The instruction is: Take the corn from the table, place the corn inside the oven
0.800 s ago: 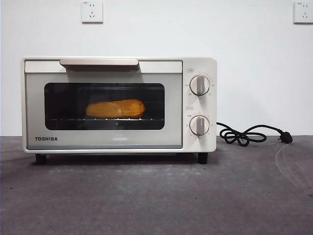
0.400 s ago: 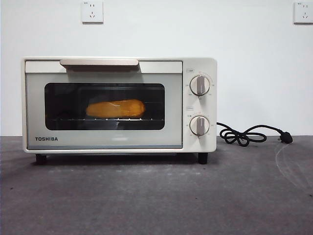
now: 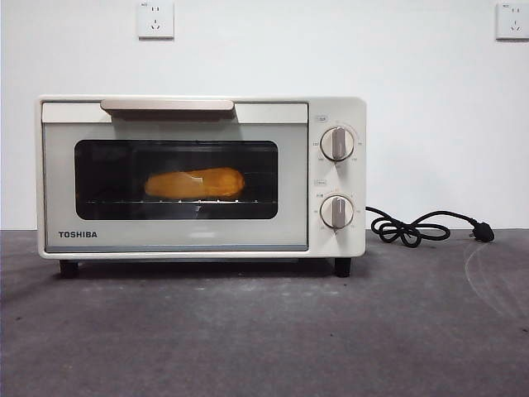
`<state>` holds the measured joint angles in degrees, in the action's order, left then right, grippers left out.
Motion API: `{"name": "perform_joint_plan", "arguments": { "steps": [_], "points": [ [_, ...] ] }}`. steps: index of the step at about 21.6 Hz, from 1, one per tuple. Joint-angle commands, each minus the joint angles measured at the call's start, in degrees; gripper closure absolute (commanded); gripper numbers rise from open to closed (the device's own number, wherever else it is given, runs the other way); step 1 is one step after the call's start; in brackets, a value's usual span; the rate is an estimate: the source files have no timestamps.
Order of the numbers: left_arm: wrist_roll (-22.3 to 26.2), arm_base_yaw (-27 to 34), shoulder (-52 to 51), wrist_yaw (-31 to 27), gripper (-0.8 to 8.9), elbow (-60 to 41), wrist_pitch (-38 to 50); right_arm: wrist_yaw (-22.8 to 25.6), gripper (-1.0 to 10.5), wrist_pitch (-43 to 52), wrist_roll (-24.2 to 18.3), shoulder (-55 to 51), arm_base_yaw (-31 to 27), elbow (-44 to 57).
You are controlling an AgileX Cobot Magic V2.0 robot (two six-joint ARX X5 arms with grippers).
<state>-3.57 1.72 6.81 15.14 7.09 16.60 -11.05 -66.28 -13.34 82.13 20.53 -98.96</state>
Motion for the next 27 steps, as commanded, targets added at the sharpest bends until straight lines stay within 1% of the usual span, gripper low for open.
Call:
{"name": "perform_joint_plan", "arguments": {
  "steps": [1,5,8,10,16,22,23,27],
  "points": [
    [2.0,-1.0,-2.6,-3.0,8.17,-2.1,0.1,0.0,9.5,0.3,-0.2,0.1,0.0,0.7],
    [2.7,-1.0,-6.3,-4.9,8.17,-4.8,-1.4,0.0,9.5,0.3,-0.2,0.1,0.0,0.7],
    [2.8,-1.0,-6.4,-7.5,8.17,-6.5,-2.6,0.0,9.5,0.3,-0.2,0.1,0.0,0.7],
    [2.8,-1.0,-6.4,-7.9,8.17,-6.5,-6.2,0.0,9.5,0.3,-0.2,0.1,0.0,0.7],
    [4.8,-0.9,-6.4,-9.8,8.17,-6.5,-14.4,0.2,9.5,0.3,-0.2,0.1,0.0,0.7],
    [5.6,-0.9,-6.4,-12.9,8.17,-6.5,-26.7,0.2,9.5,0.3,-0.2,0.1,0.0,0.7],
    [5.6,-0.9,-6.4,-13.7,8.17,-6.5,-26.7,0.2,9.5,0.3,-0.2,0.1,0.0,0.7],
    [5.5,-1.0,-6.4,-13.6,8.17,-6.5,-26.6,0.2,9.5,0.3,-0.2,0.1,0.0,0.7]
  ]
}}
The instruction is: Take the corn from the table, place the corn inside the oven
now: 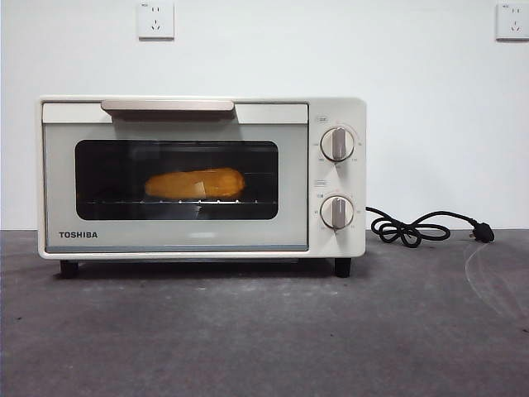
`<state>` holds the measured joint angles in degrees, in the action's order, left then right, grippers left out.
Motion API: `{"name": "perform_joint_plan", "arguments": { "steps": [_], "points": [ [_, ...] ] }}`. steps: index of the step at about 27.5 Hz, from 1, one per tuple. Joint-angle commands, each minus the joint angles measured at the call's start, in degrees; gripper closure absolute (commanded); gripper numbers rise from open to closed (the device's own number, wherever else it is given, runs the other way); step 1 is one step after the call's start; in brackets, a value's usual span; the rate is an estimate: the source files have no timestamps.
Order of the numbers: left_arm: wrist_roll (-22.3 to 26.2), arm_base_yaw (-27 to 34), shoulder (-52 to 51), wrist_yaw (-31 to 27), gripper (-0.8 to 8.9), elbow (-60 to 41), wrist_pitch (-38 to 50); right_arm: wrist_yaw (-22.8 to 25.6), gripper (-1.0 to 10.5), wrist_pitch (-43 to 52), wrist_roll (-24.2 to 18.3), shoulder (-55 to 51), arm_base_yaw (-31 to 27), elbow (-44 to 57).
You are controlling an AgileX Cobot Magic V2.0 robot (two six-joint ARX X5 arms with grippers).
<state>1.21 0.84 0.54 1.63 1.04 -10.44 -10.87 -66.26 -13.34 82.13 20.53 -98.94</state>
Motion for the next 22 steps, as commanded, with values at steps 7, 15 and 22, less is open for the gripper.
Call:
{"name": "perform_joint_plan", "arguments": {
  "steps": [7,15,22],
  "points": [
    [0.1,-0.5,-0.2,-0.1,8.17,-0.5,0.8,0.0,9.5,0.3,-0.2,0.1,0.0,0.6],
    [0.1,-0.5,-0.2,-0.1,8.17,-0.5,0.8,0.0,9.5,0.3,-0.2,0.1,0.0,0.6],
    [0.1,-0.5,-0.2,-0.1,8.17,-0.5,0.8,0.0,9.5,0.3,-0.2,0.1,0.0,0.6]
  ]
}}
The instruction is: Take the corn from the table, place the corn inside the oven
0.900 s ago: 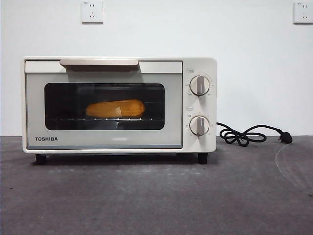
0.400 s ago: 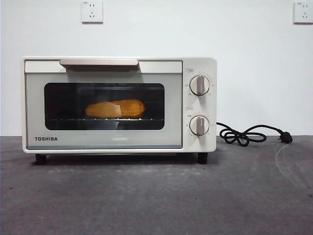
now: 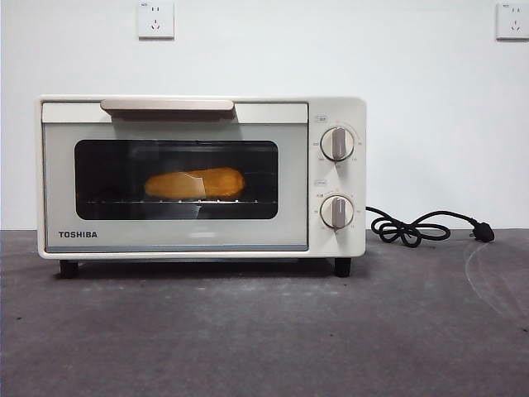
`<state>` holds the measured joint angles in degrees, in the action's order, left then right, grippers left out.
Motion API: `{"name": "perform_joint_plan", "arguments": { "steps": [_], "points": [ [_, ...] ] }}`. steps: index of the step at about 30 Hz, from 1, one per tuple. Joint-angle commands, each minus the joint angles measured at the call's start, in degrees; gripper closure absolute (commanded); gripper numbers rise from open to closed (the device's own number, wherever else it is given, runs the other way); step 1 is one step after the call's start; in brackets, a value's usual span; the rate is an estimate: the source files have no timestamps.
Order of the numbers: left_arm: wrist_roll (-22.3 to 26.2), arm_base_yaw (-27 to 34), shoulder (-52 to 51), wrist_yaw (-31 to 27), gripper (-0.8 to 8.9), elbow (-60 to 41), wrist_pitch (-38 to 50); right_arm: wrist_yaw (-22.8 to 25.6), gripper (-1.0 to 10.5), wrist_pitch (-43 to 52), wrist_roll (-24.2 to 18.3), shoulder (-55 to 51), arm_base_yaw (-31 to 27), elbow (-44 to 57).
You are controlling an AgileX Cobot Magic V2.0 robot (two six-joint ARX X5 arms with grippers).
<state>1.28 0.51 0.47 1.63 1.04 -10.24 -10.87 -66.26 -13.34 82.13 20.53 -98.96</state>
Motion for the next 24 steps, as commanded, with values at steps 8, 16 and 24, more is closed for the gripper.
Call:
{"name": "perform_joint_plan", "arguments": {
  "steps": [8,16,24],
  "points": [
    [0.1,-0.2,-0.1,-0.1,8.17,-0.5,0.6,0.0,9.5,0.3,-0.2,0.1,0.0,0.7],
    [0.1,-0.2,-0.1,-0.1,8.17,-0.5,0.6,0.5,9.5,0.3,-0.3,0.1,0.0,0.7],
    [0.1,-0.2,-0.1,-0.1,8.17,-0.5,0.6,5.1,9.5,2.4,-5.9,0.1,-2.4,0.7]
  ]
}}
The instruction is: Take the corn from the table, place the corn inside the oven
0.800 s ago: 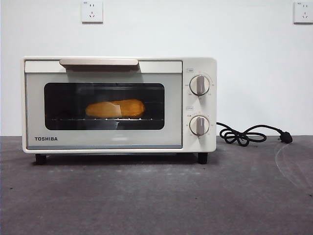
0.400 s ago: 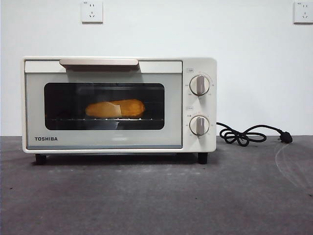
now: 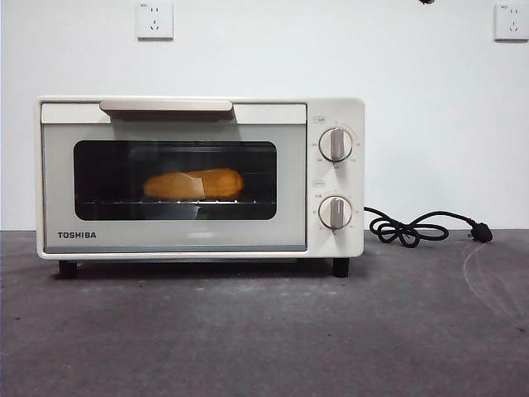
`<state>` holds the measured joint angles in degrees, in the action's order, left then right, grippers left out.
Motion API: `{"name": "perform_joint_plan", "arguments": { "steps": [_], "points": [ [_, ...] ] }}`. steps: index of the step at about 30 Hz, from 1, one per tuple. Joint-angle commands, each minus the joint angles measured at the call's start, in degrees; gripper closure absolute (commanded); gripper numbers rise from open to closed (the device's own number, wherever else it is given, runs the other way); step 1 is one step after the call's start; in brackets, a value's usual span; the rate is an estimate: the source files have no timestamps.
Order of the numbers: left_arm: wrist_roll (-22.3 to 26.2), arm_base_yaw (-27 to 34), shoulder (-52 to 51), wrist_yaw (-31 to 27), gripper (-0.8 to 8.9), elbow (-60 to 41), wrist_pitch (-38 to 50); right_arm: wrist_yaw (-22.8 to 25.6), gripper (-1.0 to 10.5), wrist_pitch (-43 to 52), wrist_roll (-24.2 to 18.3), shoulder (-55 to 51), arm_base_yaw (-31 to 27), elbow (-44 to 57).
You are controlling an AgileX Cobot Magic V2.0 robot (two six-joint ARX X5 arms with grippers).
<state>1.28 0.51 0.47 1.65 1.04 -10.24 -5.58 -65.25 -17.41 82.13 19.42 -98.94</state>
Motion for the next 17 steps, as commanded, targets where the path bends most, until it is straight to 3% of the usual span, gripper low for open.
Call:
{"name": "perform_joint_plan", "arguments": {
  "steps": [1,8,12,17],
  "points": [
    [0.1,-0.2,-0.1,-0.2,8.17,-0.5,0.6,-0.7,9.5,2.0,-1.8,0.1,-2.3,0.7],
    [0.1,-0.2,-0.1,-0.2,8.17,-0.5,0.6,-8.7,9.5,7.1,-0.6,-0.3,-9.7,3.6],
    [0.1,-0.2,-0.1,-0.2,8.17,-0.5,0.6,-9.0,9.5,11.5,-0.3,-2.4,-13.4,10.2],
    [0.1,-0.2,-0.1,-0.2,8.17,-0.5,0.6,-9.0,9.5,24.8,3.1,-8.7,-16.5,26.0]
  ]
}}
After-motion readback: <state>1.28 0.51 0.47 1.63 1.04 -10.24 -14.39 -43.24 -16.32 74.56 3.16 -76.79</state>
